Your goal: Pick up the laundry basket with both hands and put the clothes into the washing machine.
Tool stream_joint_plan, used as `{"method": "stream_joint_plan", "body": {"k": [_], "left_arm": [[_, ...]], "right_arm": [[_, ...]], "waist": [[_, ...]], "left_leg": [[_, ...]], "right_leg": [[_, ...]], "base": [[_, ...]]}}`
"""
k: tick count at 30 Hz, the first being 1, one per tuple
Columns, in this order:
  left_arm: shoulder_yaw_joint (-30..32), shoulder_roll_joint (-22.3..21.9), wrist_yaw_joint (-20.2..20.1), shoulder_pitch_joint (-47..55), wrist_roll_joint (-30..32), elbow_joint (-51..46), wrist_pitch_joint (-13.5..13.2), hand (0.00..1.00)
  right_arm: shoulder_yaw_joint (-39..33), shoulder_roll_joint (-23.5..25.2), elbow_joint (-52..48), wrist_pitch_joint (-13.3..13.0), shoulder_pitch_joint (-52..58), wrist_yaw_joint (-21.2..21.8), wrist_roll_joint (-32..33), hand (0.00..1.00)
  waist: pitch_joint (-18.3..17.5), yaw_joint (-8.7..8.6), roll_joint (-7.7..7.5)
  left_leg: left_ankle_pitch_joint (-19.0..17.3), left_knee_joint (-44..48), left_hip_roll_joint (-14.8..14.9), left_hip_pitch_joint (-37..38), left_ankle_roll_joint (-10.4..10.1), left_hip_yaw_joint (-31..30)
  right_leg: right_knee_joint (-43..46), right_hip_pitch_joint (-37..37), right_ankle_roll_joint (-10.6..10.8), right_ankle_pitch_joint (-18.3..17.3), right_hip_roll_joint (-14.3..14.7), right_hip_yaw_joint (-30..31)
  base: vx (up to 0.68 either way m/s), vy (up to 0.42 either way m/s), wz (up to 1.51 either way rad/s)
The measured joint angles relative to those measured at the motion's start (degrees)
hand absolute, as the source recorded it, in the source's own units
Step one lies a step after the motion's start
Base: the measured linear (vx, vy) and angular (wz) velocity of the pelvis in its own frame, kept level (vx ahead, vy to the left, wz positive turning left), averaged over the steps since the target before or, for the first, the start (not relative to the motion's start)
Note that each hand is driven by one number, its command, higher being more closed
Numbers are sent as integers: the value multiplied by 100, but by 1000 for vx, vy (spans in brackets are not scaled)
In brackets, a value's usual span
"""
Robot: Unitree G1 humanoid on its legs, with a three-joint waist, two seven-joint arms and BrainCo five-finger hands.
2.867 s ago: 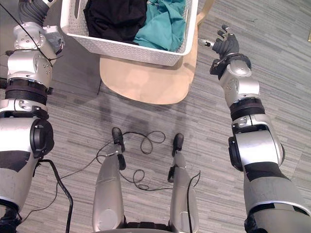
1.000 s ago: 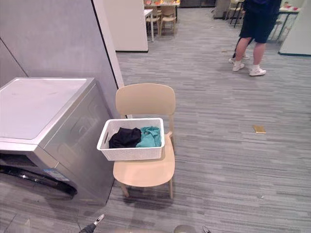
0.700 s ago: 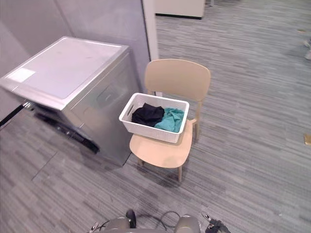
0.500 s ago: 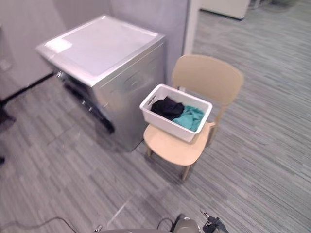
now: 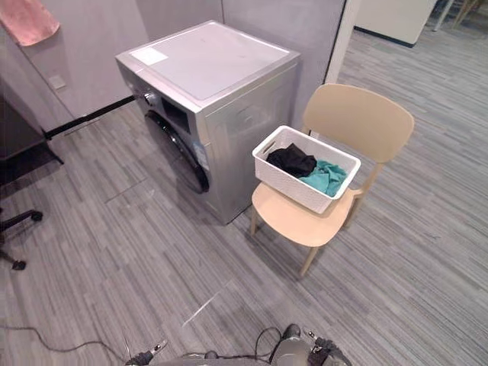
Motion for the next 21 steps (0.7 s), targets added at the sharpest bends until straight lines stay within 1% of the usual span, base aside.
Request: {"method": "stream_joint_plan", "body": {"k": [1, 2, 3, 4, 5, 6, 7, 8, 9, 10, 11, 12, 13, 14, 15, 16, 17, 18, 19, 20, 21], "left_arm": [[7, 54, 0, -33, 126, -12, 0, 0], [11, 49, 2, -35, 174, -20, -1, 0], [126, 14, 9, -69, 225, -16, 16, 0], [350, -34, 15, -56, 281, -16, 51, 0], [508, -44, 18, -52, 298, -15, 80, 0], [511, -27, 17, -64, 337, -21, 79, 0], [509, 20, 17, -96, 398, -29, 76, 0], [524, -49, 16, -252, 408, -108, 65, 0], [561, -70, 26, -364, 406, -158, 54, 0], [630, -108, 20, -485, 404, -173, 56, 0], [627, -205, 12, -630, 404, -174, 57, 0], [631, -257, 2, -671, 404, -184, 51, 0], [630, -352, -12, -721, 419, -261, 45, 0], [632, -381, -16, -675, 419, -367, 37, 0], [634, -477, -15, -592, 418, -430, -4, 0], [633, -538, -14, -538, 414, -459, -33, 0], [637, -636, -14, -433, 390, -496, -55, 0], [752, -719, -23, -392, 361, -553, -54, 0], [842, -744, -22, -355, 341, -613, -51, 0], [882, -750, -20, -328, 332, -626, -46, 0], [897, -732, -20, -220, 327, -654, -45, 0]], "right_arm": [[-26, 15, -15, -9, 78, -1, 7, 0], [-35, 38, -39, -17, 151, 1, 15, 0], [-122, 43, -113, -41, 209, -5, 111, 0], [-225, 102, -212, -64, 218, -7, 224, 0], [-259, 160, -239, -85, 213, -6, 308, 0], [-279, 219, -287, -100, 213, -7, 361, 0], [-432, 325, -369, -96, 256, -16, 393, 0], [-680, 414, -445, -97, 337, -35, 392, 0], [-716, 468, -436, -97, 370, -52, 402, 0], [-857, 531, -452, -80, 379, -86, 474, 0], [-864, 529, -440, -62, 464, -102, 456, 0], [-869, 547, -433, -59, 535, -106, 443, 0], [-870, 605, -425, -45, 690, -110, 444, 0], [-871, 652, -417, -29, 808, -112, 448, 0], [-913, 641, -433, -9, 888, -111, 482, 0], [-896, 586, -442, -9, 948, -107, 503, 0], [-826, 507, -496, -13, 889, -108, 516, 0], [-717, 428, -623, -21, 796, -112, 620, 0], [-683, 418, -721, -33, 724, -105, 669, 0], [-655, 420, -782, -37, 695, -106, 691, 0], [-433, 412, -908, -64, 659, -111, 722, 0]], "waist": [[5, -20, -24], [-7, -36, -35], [-9, 11, -41], [12, 107, -92], [15, 156, -146], [16, 171, -178], [11, 201, -183], [51, 167, -213], [88, 177, -197], [112, 152, -164], [113, 75, -206], [102, 64, -269], [66, 47, -429], [12, 37, -447], [-120, 11, -391], [-228, 3, -313], [-302, -33, -31], [-260, -34, 210], [-220, -31, 311], [-218, -25, 330], [-205, 68, 336]], "left_leg": [[18, 4, -74, -134, 21, -331], [47, 4, -87, -211, 19, -469], [142, 31, -89, -302, 66, -589], [166, 28, -102, -313, 94, -600], [192, 45, -111, -376, 98, -604], [211, 80, -118, -434, 72, -614], [233, 117, -165, -443, 95, -721], [172, 113, -194, -446, 259, -884], [162, 108, -212, -441, 271, -1001], [141, 59, -144, -358, 307, -1274], [132, -36, -119, -226, 313, -1553], [107, -59, -169, -157, 341, -1645], [-6, -33, -344, -58, 392, -1810], [-200, 137, -436, -10, 374, -1963], [-361, 328, -401, 6, 258, -1970], [-516, 642, -353, -82, 92, -1943], [-945, 1960, -187, -623, -535, -1732], [-1063, 3300, -32, -1073, -878, -1571], [-917, 4236, 74, -1373, -1113, -1476], [-705, 4764, 144, -1515, -1098, -1418], [-374, 5653, 287, -1720, -946, -1186]], "right_leg": [[-57, 22, 94, -321, 392, 858], [-63, 22, 130, -383, 570, 1243], [-36, 6, 165, -459, 761, 1672], [-47, 1, 150, -473, 804, 1802], [-66, 13, 193, -468, 790, 1762], [-61, 19, 269, -455, 768, 1713], [52, 77, 597, -396, 599, 1507], [1081, -351, 822, -385, 589, 1449], [1559, -678, 925, -632, 612, 1478], [1584, -856, 549, -867, 797, 1490], [1203, -890, 274, -873, 1122, 1513], [1035, -864, 185, -817, 1172, 1521], [781, -748, 34, -725, 1117, 1544], [896, -662, -316, -552, 1048, 1511], [936, -633, -501, -665, 1079, 1423], [900, -593, -591, -725, 1114, 1366], [840, -479, -678, -837, 1264, 1260], [810, -270, -790, -892, 1466, 1260], [788, -39, -876, -966, 1587, 1285], [745, 136, -945, -1012, 1658, 1326], [654, 496, -1075, -1093, 1752, 1494]], "base": [[-23, -70, 142], [23, -95, 147], [93, -73, 91], [112, -38, 56], [92, 18, 18], [74, 52, 22], [94, 67, 52], [94, 55, 68], [112, -7, 78], [197, -83, 103], [188, -80, 111], [263, -127, 126], [245, -151, 118], [309, -176, 111], [253, -114, 70], [374, -75, 33], [410, -63, 8], [518, -51, -7], [359, -20, -31], [426, 3, -49], [405, 30, -64]]}}
